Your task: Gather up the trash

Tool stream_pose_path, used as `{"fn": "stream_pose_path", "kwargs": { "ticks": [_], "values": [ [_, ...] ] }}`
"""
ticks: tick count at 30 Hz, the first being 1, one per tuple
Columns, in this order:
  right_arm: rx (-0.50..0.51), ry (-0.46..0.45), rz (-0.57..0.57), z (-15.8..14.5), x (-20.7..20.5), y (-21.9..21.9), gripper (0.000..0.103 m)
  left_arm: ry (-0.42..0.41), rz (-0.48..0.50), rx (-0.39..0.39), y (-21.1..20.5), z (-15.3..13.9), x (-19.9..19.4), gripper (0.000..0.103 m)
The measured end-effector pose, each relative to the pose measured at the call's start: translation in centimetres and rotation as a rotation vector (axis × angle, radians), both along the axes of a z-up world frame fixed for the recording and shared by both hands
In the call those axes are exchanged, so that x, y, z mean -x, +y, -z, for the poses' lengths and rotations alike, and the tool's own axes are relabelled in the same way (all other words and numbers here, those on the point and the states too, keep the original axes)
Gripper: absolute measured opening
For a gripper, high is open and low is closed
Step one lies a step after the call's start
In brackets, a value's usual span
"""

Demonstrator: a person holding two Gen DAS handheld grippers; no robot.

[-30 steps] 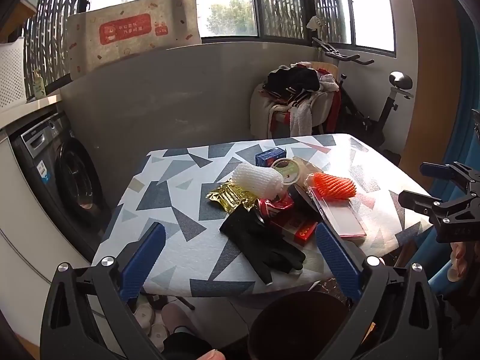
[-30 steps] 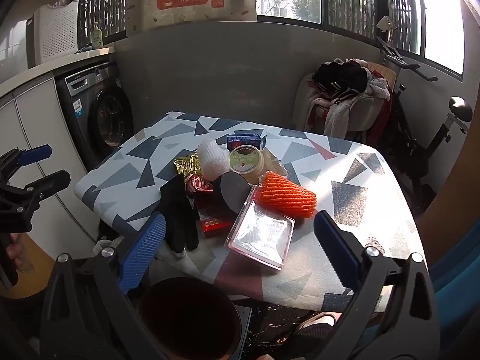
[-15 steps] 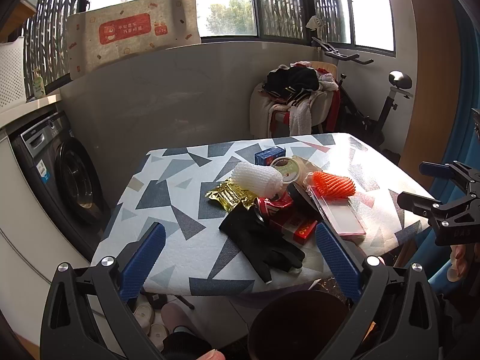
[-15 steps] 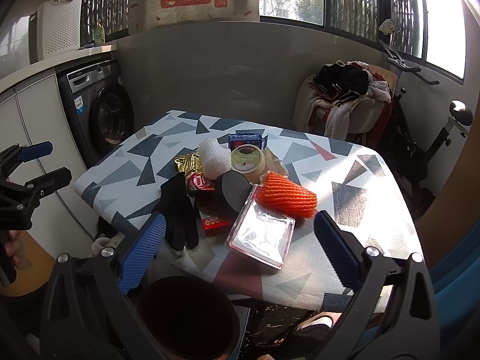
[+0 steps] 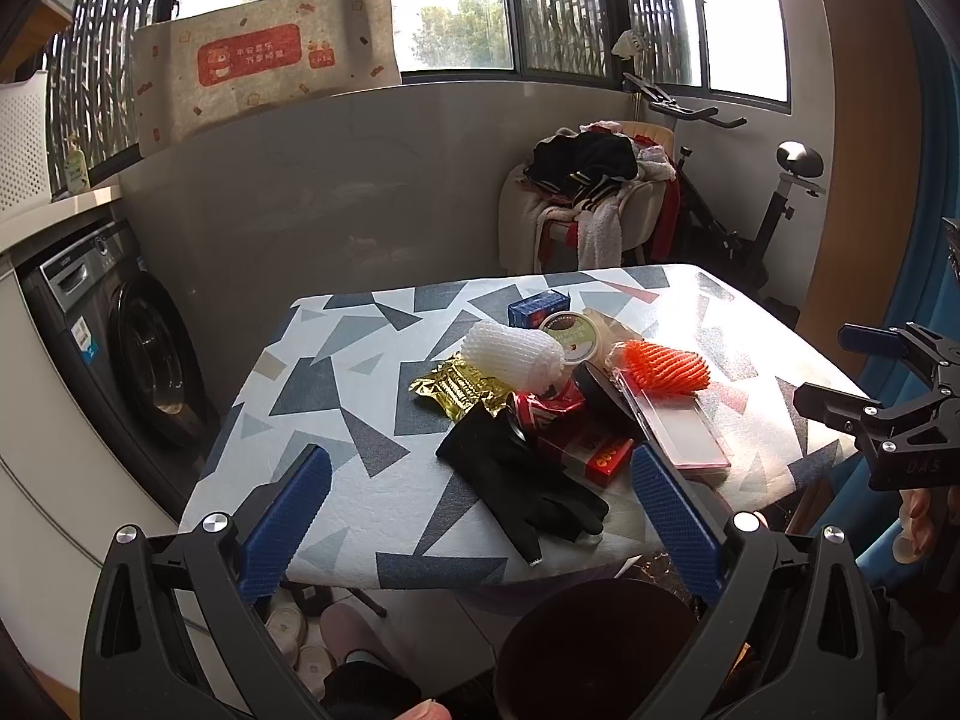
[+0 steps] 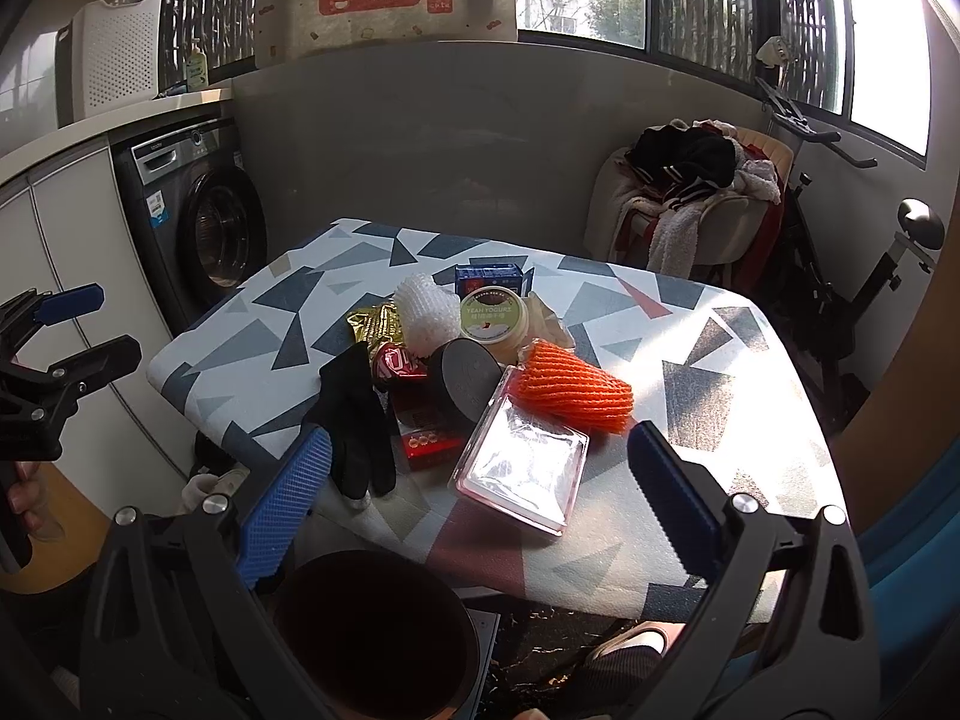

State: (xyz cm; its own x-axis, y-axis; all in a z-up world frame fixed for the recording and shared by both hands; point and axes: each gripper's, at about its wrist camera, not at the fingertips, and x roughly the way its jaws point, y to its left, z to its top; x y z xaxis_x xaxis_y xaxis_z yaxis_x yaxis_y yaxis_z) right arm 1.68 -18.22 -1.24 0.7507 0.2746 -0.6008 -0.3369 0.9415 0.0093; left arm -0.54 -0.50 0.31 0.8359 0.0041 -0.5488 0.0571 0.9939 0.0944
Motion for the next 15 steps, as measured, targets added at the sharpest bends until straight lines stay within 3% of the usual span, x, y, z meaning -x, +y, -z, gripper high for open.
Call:
{"fn": "stream_pose_path", "kwargs": {
  "ticks": [15],
  "values": [
    [0.001,0.0,0.001,0.1,0.17,-0.04,0.097,0.001,0.0,-0.001,-0.03,-0.04,0.03,0.098]
  ]
}}
